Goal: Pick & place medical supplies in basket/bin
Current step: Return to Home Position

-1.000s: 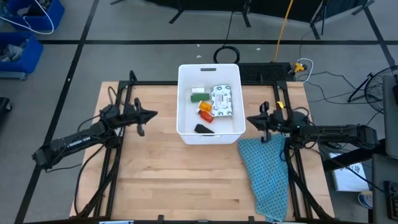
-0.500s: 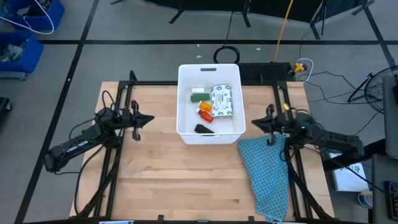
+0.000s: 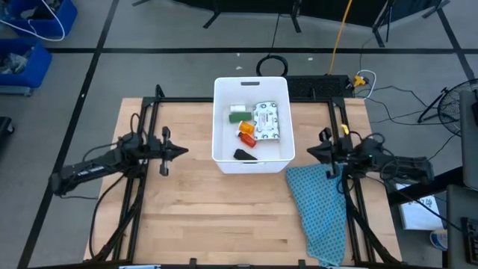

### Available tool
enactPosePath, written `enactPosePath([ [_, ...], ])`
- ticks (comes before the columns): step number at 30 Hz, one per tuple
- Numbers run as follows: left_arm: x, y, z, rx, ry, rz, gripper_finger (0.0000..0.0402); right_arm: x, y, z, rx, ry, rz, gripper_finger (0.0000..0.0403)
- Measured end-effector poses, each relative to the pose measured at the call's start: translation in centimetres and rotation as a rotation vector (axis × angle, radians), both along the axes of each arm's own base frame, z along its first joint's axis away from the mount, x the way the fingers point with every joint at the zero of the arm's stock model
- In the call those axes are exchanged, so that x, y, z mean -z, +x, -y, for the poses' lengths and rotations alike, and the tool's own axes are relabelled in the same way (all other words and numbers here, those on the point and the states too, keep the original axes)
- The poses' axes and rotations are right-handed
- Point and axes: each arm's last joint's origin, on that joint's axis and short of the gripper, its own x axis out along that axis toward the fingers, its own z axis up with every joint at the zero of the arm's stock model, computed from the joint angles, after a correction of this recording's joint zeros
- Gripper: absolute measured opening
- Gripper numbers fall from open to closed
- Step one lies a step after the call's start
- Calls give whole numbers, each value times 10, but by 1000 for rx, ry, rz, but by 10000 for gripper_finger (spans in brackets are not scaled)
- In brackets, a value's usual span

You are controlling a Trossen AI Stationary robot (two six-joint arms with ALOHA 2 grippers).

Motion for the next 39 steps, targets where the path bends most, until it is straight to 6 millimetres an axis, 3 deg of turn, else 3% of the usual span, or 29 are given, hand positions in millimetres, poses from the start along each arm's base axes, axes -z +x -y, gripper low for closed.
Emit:
enactPosePath([
  [9,4,4,19,-19,76,-37,0,2,0,-14,69,-31,-20,0],
  [20,4,4,24,12,150,-43,0,5,0,-17,148,-69,-65,0],
  [34,4,4,23,-7,134,-48,1,6,1,-19,79,-118,-63,0],
  [39,5,4,23,-13,44,-46,2,6,1,-19,79,-117,-60,0],
])
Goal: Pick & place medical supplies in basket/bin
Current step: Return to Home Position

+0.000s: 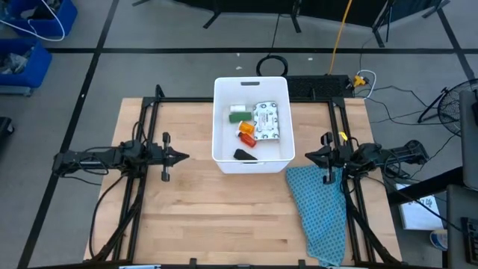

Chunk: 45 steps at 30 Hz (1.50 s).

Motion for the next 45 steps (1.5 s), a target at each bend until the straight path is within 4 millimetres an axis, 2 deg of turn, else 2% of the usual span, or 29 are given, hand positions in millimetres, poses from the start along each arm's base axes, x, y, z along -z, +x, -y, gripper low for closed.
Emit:
enactPosePath([
  [12,-2,0,0,6,-7,23,45,2,1,0,-12,46,-18,0],
  [45,-4,1,0,10,-7,42,37,2,1,0,-13,51,-18,0],
])
